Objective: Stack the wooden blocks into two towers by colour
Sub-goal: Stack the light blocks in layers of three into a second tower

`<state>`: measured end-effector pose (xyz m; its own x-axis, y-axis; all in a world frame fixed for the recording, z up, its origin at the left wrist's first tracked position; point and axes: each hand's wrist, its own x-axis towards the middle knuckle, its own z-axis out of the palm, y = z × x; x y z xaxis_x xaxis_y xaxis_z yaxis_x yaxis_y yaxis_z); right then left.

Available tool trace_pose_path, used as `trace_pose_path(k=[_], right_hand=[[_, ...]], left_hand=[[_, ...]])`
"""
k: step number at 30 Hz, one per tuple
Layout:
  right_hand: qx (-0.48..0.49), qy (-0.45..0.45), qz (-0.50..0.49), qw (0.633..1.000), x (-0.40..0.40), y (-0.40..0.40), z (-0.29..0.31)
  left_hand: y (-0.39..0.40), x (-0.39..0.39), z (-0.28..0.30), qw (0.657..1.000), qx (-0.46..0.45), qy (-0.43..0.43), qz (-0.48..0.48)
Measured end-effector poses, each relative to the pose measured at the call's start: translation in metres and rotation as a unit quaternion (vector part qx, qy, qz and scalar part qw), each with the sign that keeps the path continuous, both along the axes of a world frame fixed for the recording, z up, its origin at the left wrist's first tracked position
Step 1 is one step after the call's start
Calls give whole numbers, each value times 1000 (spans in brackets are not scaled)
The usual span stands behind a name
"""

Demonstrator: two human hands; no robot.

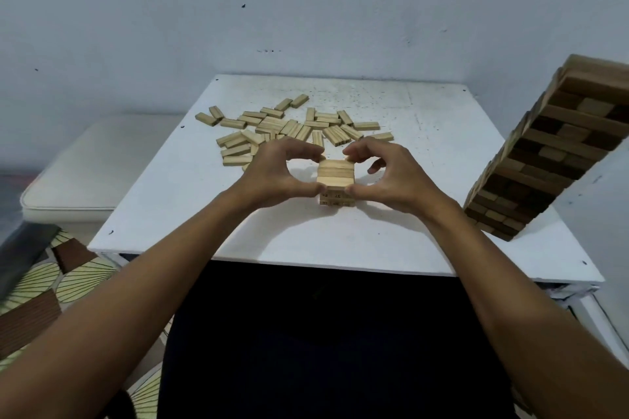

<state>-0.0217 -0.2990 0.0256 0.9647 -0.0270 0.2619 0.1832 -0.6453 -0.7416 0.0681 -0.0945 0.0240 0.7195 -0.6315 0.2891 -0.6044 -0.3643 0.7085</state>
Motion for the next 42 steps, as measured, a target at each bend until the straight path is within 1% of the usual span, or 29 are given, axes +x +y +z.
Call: trace_pose_path(k=[4, 12, 25, 30, 35, 39, 42], right_hand=[[6, 16, 4, 1000, 10, -5, -5], [12, 23, 13, 1000, 12, -10, -13], [36, 34, 11, 999, 12, -12, -18], [35, 37, 7, 999, 11, -11, -18], [35, 41, 4, 999, 11, -11, -18], [36, 47, 7, 998, 10, -11, -19], [72, 49, 0, 996, 9, -11, -20]], left_hand=[[-5, 9, -6, 1000, 23, 6, 11], [-9, 16, -17, 999, 37, 2, 17], [-8, 12, -15, 998, 53, -15, 9], [-7, 12, -15, 998, 62, -4, 17], [-8, 13, -14, 998, 63, -3, 22], [-8, 12, -14, 998, 60, 1, 5], [-7, 9, -17, 999, 13, 38, 1]])
